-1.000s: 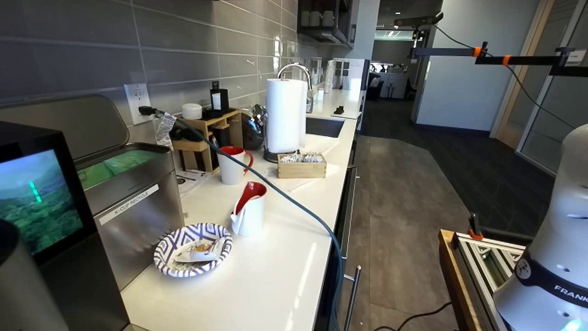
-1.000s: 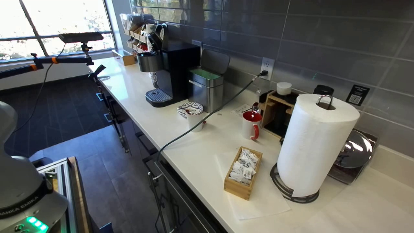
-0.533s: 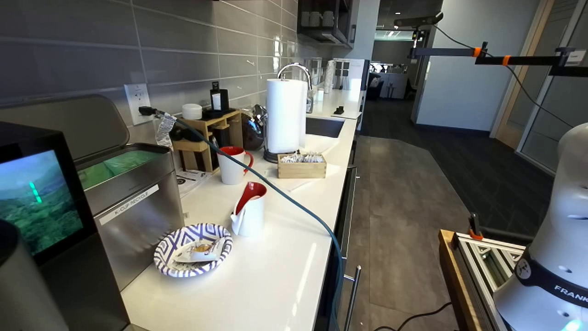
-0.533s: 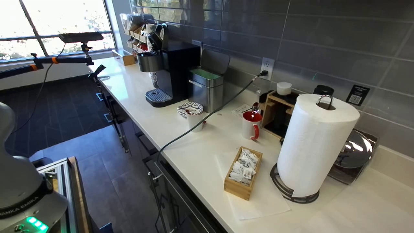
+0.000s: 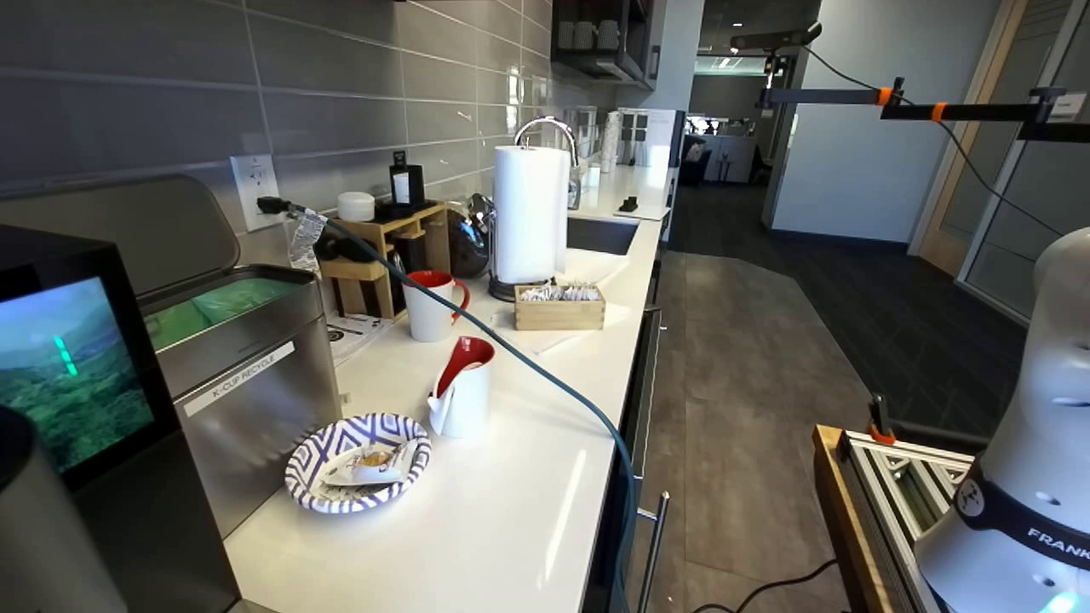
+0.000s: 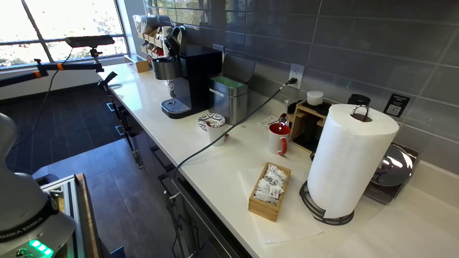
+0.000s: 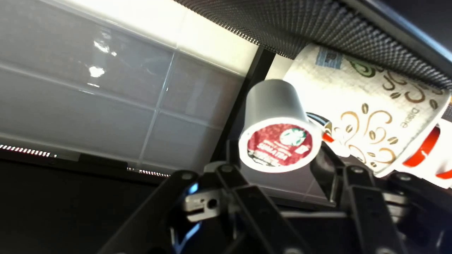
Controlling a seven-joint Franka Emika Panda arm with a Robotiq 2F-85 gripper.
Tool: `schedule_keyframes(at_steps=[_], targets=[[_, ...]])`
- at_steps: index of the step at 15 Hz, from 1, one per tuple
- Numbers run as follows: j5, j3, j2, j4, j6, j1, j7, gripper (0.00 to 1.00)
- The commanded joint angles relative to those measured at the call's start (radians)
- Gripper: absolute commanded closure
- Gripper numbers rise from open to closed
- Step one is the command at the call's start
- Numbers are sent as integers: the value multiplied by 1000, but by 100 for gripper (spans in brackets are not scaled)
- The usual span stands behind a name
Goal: Put the coffee pod in the top cabinet
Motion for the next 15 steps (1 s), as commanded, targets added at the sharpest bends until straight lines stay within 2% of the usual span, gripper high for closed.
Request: schedule_keyframes(at_steps=[1, 2, 3, 4, 6, 7, 10, 12, 15], targets=[[-65, 4, 47, 72, 24, 4, 67, 41], [-78, 3, 52, 80, 23, 4, 79, 21], [-85, 2, 56, 90, 19, 3, 88, 16], [-87, 1, 60, 99, 18, 2, 94, 16], [-93, -2, 64, 111, 13, -1, 107, 3], [-93, -5, 65, 116, 10, -3, 112, 0], [-95, -20, 57, 124, -8, -15, 136, 0], [-76, -40, 25, 108, -125, -38, 184, 0], [46, -81, -40, 77, -370, -90, 186, 0]])
